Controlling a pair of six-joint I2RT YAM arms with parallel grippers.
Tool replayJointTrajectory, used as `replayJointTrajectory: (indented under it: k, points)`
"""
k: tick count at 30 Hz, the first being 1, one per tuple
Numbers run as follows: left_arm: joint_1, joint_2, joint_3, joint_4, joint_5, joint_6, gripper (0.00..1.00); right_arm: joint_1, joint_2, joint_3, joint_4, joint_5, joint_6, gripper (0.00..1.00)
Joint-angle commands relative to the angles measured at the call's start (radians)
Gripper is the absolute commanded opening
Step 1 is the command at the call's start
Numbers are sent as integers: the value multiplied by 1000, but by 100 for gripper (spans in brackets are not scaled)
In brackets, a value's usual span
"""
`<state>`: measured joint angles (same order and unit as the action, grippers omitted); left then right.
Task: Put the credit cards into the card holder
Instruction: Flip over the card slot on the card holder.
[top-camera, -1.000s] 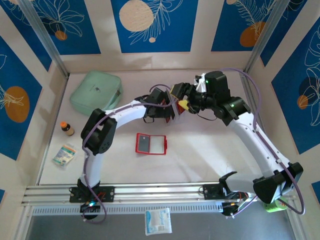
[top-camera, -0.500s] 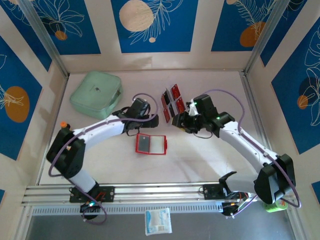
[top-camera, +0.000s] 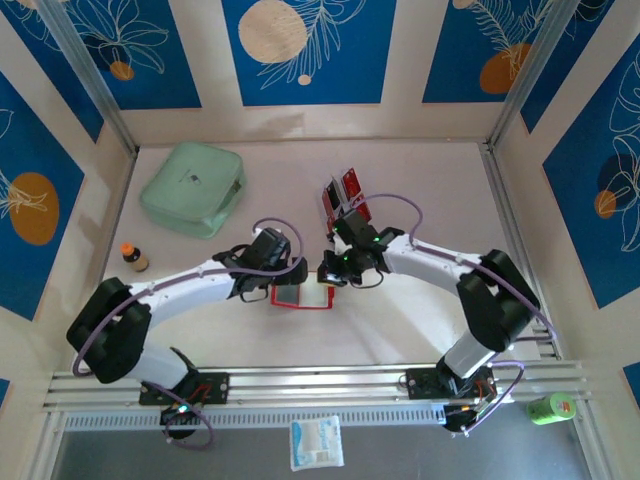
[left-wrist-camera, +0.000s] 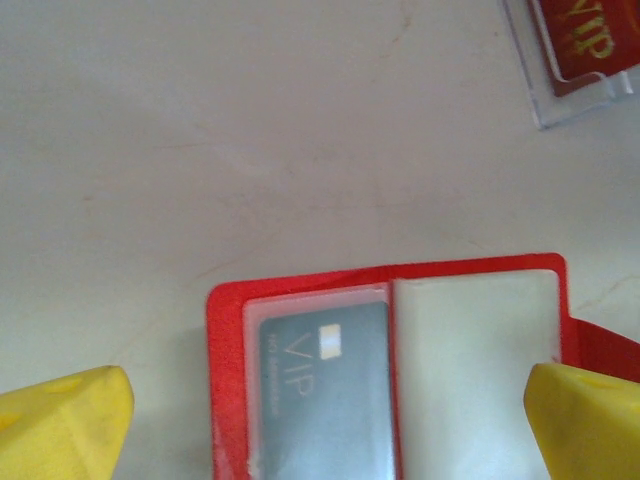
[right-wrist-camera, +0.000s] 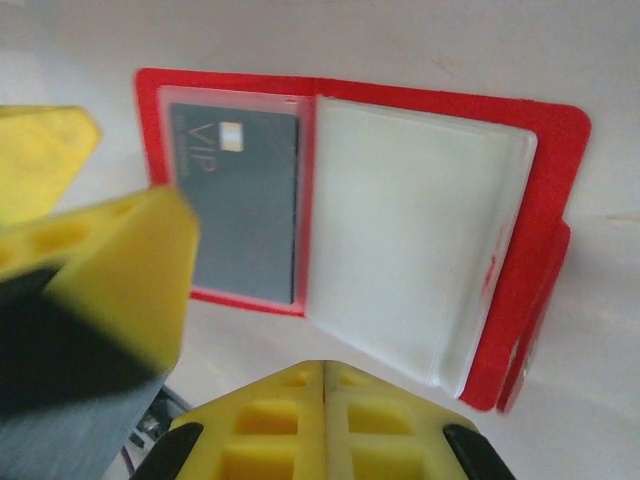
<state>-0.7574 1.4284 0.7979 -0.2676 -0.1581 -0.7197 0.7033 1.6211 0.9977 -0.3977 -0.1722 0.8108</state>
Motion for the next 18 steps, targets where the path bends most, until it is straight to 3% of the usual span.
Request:
replayJointTrajectory:
  k: [1,18]
  points:
    - [-32,-24,-20,26,-3,-30,100,1,37,41,16,43,-21,0]
    - [-76,29,-97,101,-3,-12,100,-36,167,57,30,61,-64,0]
